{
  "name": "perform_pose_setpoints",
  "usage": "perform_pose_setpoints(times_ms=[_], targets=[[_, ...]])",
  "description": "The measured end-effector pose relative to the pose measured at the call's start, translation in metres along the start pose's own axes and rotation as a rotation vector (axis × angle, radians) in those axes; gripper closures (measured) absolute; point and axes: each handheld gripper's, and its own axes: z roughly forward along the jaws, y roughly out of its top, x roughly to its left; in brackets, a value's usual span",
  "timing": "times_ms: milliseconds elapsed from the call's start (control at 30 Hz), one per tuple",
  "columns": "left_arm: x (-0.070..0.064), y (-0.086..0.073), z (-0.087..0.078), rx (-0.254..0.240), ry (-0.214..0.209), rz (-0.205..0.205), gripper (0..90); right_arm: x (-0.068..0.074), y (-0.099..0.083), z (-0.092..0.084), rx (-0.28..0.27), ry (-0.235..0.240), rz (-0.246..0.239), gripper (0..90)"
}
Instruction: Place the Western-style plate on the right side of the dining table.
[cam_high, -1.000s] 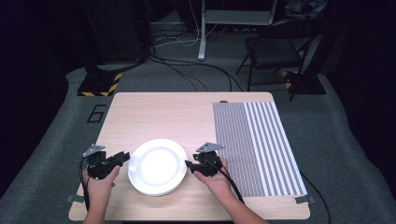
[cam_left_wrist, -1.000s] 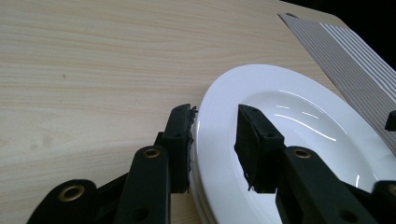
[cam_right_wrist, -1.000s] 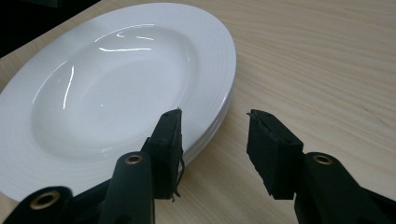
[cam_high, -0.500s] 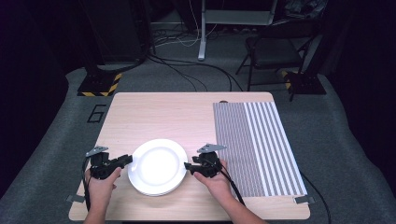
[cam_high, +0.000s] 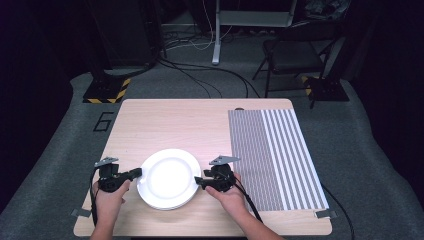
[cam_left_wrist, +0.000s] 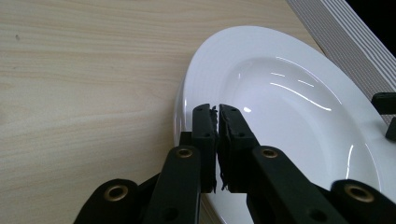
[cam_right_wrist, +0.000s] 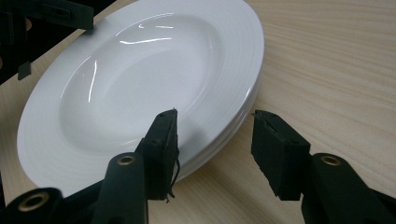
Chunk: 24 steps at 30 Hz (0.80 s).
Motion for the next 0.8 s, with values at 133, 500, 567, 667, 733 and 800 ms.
perform_pose_setpoints(times_ms=[133, 500, 567, 667, 733, 800], targets=[[-0.001, 0.0004, 0.0, 0.015, 0.0, 0.01, 88.8, 0.0007, 0.0, -0.0006, -0.002, -0.003, 0.002, 50.1], [0.0038, 0.0003, -0.0029, 0.014, 0.002, -0.028, 88.6, 0.0, 0.0005, -0.0018, -0.009, 0.004, 0.009, 49.6], [0.0053, -0.0005, -0.004, 0.009, -0.009, -0.049, 88.1, -0.0002, 0.0004, -0.0018, -0.008, 0.005, 0.01, 49.5], [0.0071, -0.0009, -0.0054, 0.008, -0.016, -0.058, 86.8, -0.0004, -0.0002, -0.0012, -0.001, 0.007, 0.007, 49.2], [0.0071, -0.001, -0.0057, 0.009, -0.015, -0.06, 86.8, 0.0002, -0.0003, -0.0015, 0.004, 0.007, 0.013, 49.1], [0.0072, -0.0014, -0.007, 0.008, -0.01, -0.068, 86.4, 0.0001, 0.0, -0.0015, -0.002, 0.009, 0.013, 49.0]])
